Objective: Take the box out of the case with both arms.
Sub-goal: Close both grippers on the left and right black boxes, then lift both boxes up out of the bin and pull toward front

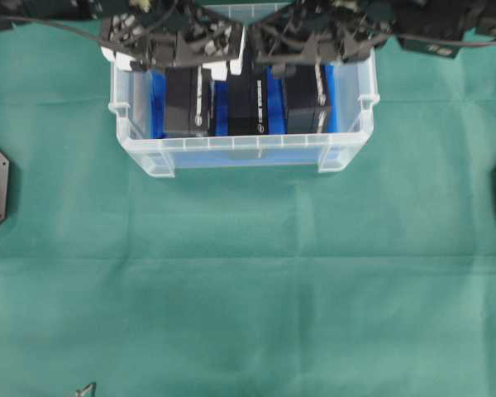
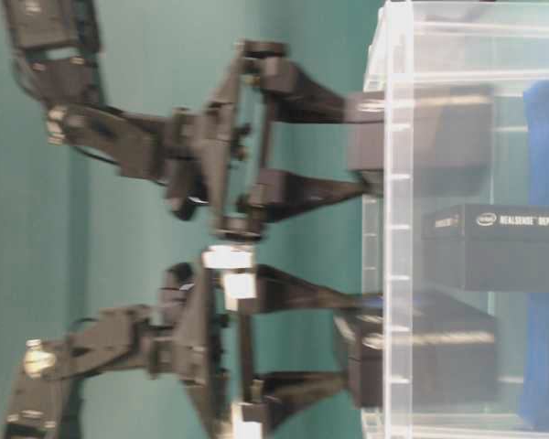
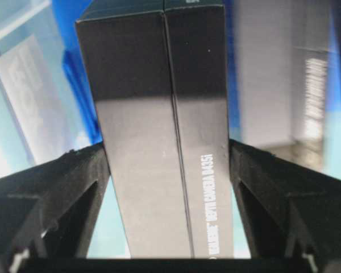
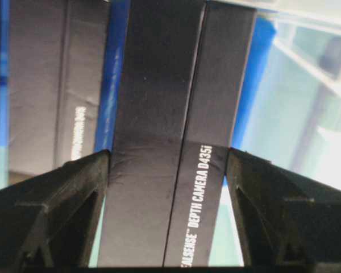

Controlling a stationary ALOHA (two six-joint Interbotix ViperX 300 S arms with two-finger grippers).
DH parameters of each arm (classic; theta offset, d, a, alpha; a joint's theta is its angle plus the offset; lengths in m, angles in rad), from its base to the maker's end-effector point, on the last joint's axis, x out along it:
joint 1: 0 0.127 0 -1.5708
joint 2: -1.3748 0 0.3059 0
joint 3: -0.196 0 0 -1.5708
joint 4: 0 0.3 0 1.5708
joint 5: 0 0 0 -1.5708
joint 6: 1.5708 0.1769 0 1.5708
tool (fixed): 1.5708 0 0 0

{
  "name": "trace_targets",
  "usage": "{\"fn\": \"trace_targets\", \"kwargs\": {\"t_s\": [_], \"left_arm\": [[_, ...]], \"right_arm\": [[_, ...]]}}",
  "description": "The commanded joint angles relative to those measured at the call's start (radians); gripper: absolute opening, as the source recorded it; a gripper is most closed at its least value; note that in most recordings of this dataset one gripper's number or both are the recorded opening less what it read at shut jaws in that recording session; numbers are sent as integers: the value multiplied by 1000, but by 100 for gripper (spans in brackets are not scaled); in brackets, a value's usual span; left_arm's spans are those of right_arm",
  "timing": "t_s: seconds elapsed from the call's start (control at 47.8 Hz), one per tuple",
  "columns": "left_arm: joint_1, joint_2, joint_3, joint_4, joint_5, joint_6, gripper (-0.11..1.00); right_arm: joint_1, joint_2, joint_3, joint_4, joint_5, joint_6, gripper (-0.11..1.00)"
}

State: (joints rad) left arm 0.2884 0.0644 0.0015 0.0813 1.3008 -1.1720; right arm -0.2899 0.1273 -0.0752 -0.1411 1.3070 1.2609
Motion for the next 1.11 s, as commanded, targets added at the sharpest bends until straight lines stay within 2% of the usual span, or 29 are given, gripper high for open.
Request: {"fn": "trace_targets", "kwargs": {"t_s": [0.0, 0.335, 0.607, 0.9, 1.088], "left_arm": [[-3, -52, -74, 3, 29, 3, 64], [-23, -71, -258, 3, 235, 15, 64], [-26, -64, -411, 3, 362, 17, 64], [-26, -61, -506, 2, 471, 17, 64], [-23, -55, -515, 5, 482, 17, 64]], "right_arm": [[-5, -58, -80, -32, 44, -3, 67], [12, -92, -229, -63, 179, -28, 67], [25, -98, -359, -106, 302, -57, 67], [40, -98, -453, -127, 364, -63, 67], [43, -95, -456, -127, 368, -64, 67]]}}
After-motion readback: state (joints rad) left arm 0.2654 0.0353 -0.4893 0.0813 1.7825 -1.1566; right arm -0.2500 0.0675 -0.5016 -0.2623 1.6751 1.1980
